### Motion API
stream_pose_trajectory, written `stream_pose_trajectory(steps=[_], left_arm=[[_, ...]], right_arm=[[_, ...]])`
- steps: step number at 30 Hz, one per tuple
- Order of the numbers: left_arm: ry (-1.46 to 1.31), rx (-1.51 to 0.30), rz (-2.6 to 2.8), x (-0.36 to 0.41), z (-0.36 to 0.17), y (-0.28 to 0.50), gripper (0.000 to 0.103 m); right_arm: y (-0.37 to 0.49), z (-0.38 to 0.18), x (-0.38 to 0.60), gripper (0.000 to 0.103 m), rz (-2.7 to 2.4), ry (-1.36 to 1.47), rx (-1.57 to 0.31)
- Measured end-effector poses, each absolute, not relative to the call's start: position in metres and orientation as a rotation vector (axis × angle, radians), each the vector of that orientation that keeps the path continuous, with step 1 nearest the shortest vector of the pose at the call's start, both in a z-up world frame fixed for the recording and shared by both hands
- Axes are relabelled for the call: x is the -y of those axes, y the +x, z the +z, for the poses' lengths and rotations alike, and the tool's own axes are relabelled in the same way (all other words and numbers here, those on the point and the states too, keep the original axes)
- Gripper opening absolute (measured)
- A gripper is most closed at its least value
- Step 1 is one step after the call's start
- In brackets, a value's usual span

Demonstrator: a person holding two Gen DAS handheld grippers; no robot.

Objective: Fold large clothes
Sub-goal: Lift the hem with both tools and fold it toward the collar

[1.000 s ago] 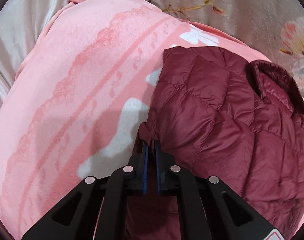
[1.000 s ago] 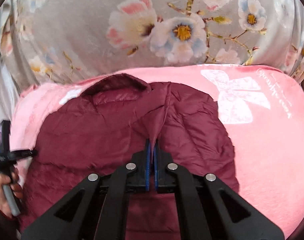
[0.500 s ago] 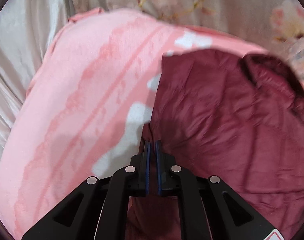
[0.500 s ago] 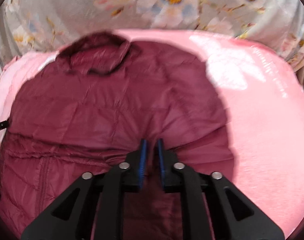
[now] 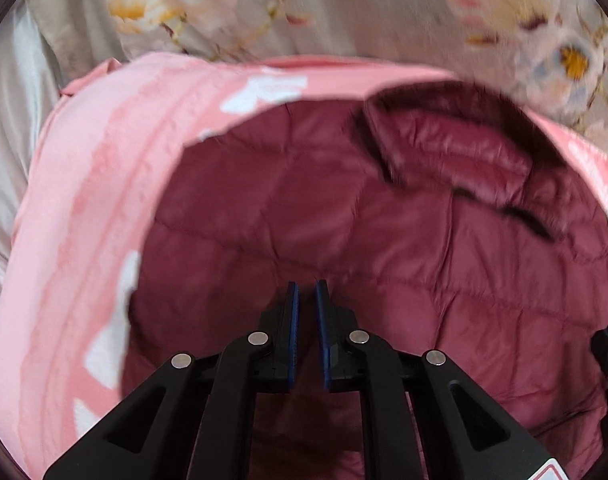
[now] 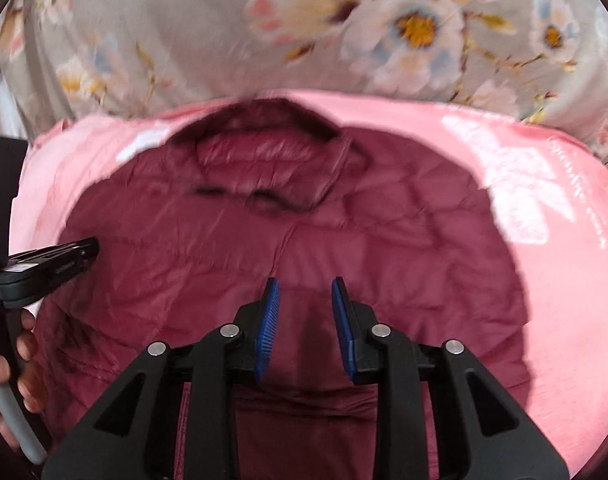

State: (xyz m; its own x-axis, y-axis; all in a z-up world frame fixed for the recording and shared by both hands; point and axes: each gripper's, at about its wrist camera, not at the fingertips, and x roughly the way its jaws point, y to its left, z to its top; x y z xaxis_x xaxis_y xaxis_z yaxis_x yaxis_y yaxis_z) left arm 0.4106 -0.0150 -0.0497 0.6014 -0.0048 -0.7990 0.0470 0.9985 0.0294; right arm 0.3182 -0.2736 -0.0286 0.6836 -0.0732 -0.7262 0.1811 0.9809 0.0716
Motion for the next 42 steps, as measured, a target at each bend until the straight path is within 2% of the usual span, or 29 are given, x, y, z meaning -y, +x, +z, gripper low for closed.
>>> stream_pose_trajectory(steps=[6,23,25,27,30,34,35,36,42], left_arm=[[0.118,-0.867,-0.010,0.022,-0.073,0.402,0.010],[0.197,-0.809,0.028,0.034,-0.078,0.391,0.011],[0.162,-0.837,-0.001,0.027,-0.073,0.391,0.014],[0.114,-0.880,-0.040,0.014,-0.063,0.395,0.024],[0.043,-0.889,-0.053,-0.006,-0.038,0.407,0.042],[-0.014,-0.864,-0.057,-0.009,-0.006,0.437,0.051],[-0.032,-0.870,-0.073,-0.006,-0.001,0.446,0.058],[-0.054,-0.884,-0.093,-0.001,0.002,0.459,0.061],[-0.207,-1.029,-0.181,0.022,-0.020,0.516,0.061]], right_arm=[[0.312,-0.060,0.260,0.026,-0.151,0.104,-0.827],[0.312,-0.068,0.261,0.027,-0.139,0.102,-0.821],[0.308,-0.064,0.266,0.034,-0.118,0.111,-0.835],[0.299,-0.054,0.276,0.044,-0.096,0.150,-0.831],[0.295,-0.036,0.297,0.045,-0.096,0.217,-0.795],[0.324,-0.010,0.319,0.048,-0.082,0.328,-0.767],[0.334,-0.006,0.322,0.049,-0.081,0.350,-0.762],[0.343,-0.004,0.326,0.051,-0.078,0.369,-0.759],[0.403,-0.019,0.346,0.055,-0.036,0.575,-0.797]])
